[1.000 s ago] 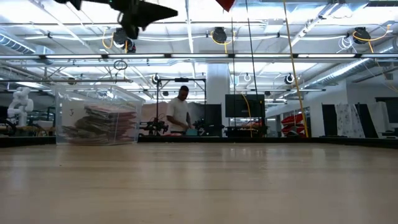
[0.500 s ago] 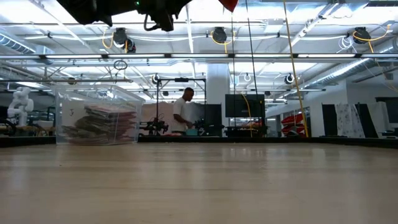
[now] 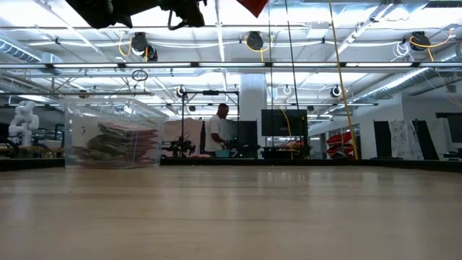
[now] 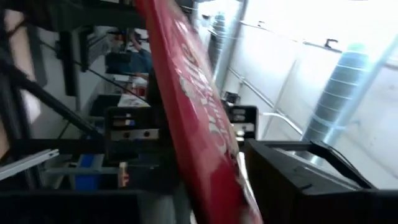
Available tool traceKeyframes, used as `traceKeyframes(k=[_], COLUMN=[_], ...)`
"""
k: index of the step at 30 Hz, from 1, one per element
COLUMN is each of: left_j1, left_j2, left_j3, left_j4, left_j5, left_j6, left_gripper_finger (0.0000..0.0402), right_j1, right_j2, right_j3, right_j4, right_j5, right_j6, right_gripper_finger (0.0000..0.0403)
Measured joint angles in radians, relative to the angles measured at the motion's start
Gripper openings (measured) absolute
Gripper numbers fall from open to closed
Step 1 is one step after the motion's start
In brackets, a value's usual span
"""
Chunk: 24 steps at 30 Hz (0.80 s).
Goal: Sort popcorn bags into baskets
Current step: Put the red popcorn bag into the transparent container
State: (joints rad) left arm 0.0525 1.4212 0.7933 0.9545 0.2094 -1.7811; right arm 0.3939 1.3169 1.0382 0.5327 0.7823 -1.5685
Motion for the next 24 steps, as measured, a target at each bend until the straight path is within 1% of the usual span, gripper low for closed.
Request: traceKeyframes(k=[4, 8, 11, 13, 15, 20, 22, 24], left_j1=[0.012, 0.039, 0.066, 0.090, 0.117, 0.188, 0.212, 0.227], left_j2=[-0.001, 0.000, 0.000, 0.000, 0.000, -0.001, -0.001, -0.001], left_j3=[0.000, 0.000, 0.000, 0.000, 0.000, 0.000, 0.000, 0.000], left_j4=[0.049, 0.042, 0.043, 0.043, 0.043, 0.046, 0.046, 0.046], left_j5=[0.032, 0.065, 0.094, 0.113, 0.125, 0.184, 0.187, 0.187], left_j6=[0.021, 0.088, 0.113, 0.126, 0.148, 0.233, 0.282, 0.352], left_gripper_finger=[0.0089, 0.0037, 0.0021, 0.0021, 0.0028, 0.0035, 0.0032, 0.0028], right_j1=[0.001, 0.001, 0.000, 0.001, 0.008, 0.008, 0.004, -0.012], right_j2=[0.001, 0.002, 0.002, 0.002, 0.002, 0.002, 0.002, 0.002], right_j3=[0.000, 0.000, 0.000, 0.000, 0.000, 0.000, 0.000, 0.000], right_j4=[0.000, -0.009, -0.009, -0.011, -0.014, -0.092, -0.132, -0.166], right_j5=[0.000, 0.001, 0.004, 0.011, 0.035, 0.053, 0.053, 0.052], right_j6=[0.078, 0.241, 0.409, 0.548, 0.707, 1.237, 1.467, 1.737], right_gripper_finger=[0.0000, 0.0009, 0.0024, 0.0034, 0.0043, 0.0063, 0.0068, 0.0072])
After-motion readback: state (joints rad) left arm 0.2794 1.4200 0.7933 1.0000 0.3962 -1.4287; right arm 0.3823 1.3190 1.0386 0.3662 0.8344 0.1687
